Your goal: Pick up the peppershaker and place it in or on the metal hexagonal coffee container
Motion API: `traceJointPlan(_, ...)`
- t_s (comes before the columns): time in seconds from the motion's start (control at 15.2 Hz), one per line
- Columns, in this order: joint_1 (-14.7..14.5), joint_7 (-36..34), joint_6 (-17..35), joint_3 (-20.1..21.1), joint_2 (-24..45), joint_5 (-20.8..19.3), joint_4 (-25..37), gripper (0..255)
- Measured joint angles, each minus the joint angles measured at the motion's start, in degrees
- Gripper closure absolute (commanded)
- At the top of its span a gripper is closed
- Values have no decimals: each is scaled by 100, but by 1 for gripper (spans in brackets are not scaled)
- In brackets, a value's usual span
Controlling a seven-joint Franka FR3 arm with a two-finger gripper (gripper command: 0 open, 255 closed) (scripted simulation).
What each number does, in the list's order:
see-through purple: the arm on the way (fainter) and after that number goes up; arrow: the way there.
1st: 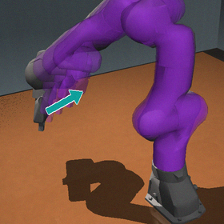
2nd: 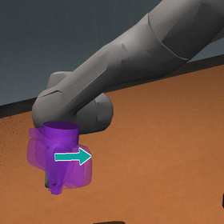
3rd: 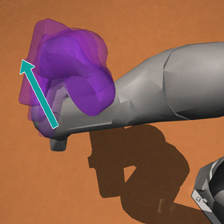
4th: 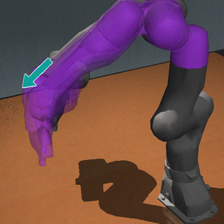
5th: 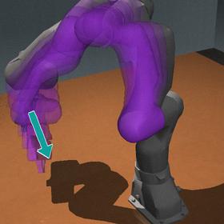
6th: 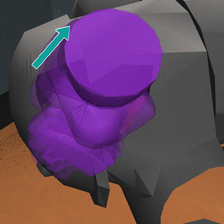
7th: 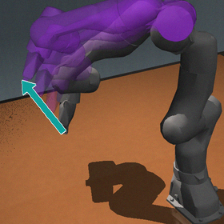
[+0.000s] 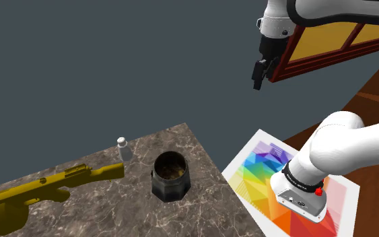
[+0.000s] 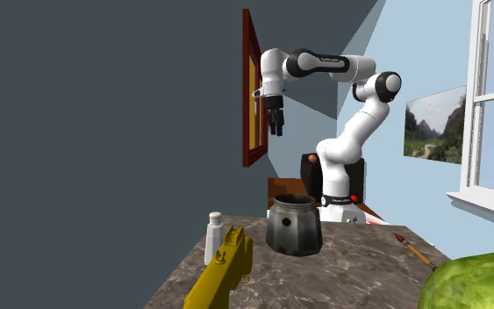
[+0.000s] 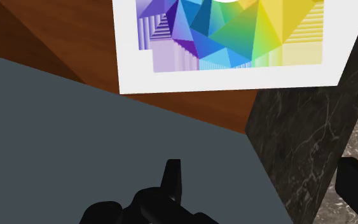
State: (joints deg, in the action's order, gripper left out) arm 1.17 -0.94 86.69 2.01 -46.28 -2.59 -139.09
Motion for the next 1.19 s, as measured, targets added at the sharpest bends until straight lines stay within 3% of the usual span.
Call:
traceJointPlan(0.53,-266,-437,759,541,728,345,56,0)
traceJointPlan(1.19,-578,-1230,1855,1458,2388,532,792,0)
